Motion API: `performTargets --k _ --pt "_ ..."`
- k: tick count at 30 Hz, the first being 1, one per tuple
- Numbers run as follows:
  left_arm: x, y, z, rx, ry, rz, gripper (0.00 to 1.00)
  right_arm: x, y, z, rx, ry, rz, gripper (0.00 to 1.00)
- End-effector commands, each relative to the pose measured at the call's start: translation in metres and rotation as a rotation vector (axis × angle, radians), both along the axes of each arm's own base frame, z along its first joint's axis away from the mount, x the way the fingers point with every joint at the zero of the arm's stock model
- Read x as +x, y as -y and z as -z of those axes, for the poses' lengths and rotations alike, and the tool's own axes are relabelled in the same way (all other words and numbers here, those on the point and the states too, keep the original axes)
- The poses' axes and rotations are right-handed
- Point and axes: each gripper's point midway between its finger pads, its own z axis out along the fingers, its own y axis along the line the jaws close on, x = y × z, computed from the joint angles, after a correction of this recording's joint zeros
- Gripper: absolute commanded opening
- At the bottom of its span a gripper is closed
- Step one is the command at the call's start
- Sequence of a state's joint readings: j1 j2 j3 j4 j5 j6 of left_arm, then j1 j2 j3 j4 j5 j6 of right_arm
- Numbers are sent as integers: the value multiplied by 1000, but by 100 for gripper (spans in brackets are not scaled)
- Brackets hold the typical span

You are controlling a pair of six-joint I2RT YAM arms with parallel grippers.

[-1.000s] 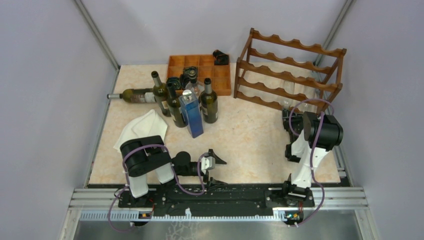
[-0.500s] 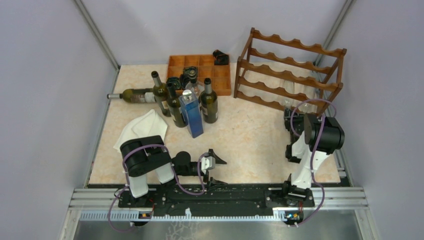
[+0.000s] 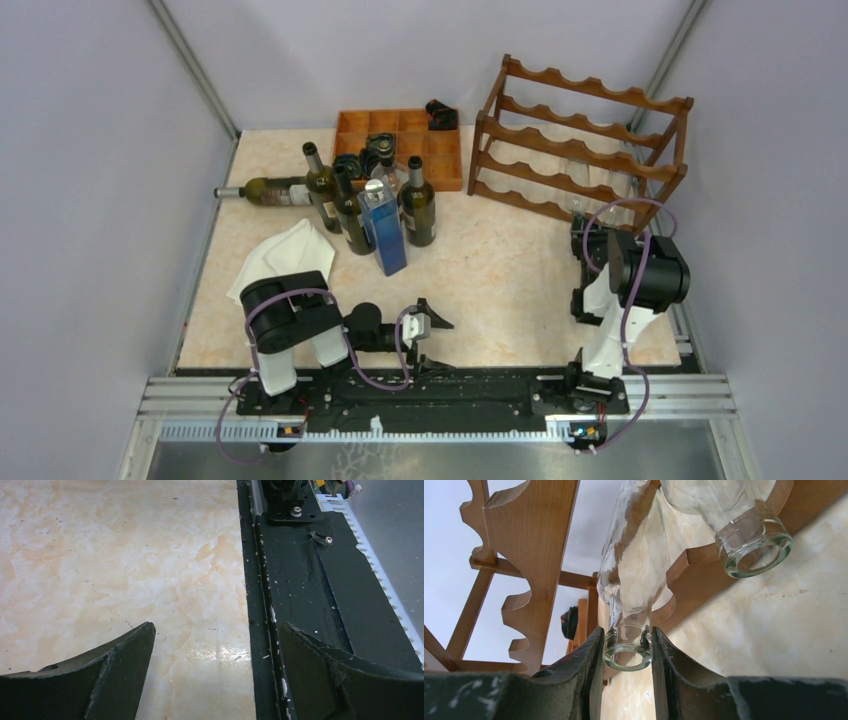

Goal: Put the wine bottle on the wine rack
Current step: Place the wine bottle in the wine rack.

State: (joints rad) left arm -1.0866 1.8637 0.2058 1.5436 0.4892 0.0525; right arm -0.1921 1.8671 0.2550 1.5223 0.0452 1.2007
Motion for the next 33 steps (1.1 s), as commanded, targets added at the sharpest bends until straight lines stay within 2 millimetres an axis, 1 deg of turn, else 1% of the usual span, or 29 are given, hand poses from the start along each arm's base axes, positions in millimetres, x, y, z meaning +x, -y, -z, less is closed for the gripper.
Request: performTargets --k 1,8,12,15,17,19,22,25,29,31,33 --pt "0 11 -52 -207 99 27 99 3 -1 -81 -38 280 15 0" --pt "0 11 -52 -207 99 29 99 -2 -3 -95 -33 315 37 0" --pt "0 12 -51 -205 97 30 99 -5 -3 -96 -25 319 57 0" --pt "0 12 -52 -205 96 31 99 -4 -6 -95 -19 315 49 0" --pt "0 12 -52 -206 97 31 99 -3 -12 -89 -20 298 19 0" --pt "0 12 -52 -206 97 31 99 -2 -21 -78 -20 268 -26 0" --pt "0 12 -52 -207 97 32 99 -7 -28 -53 -7 199 -55 10" --pt "0 12 -51 -205 97 32 99 -15 -25 -36 4 145 -31 13" --pt "0 12 -51 -204 95 35 99 -25 -10 -29 27 121 56 10" --pt "0 12 -50 -202 94 34 99 -27 -6 -31 25 129 83 9" --pt "0 12 -51 -203 94 35 99 -27 -5 -35 21 139 84 9"
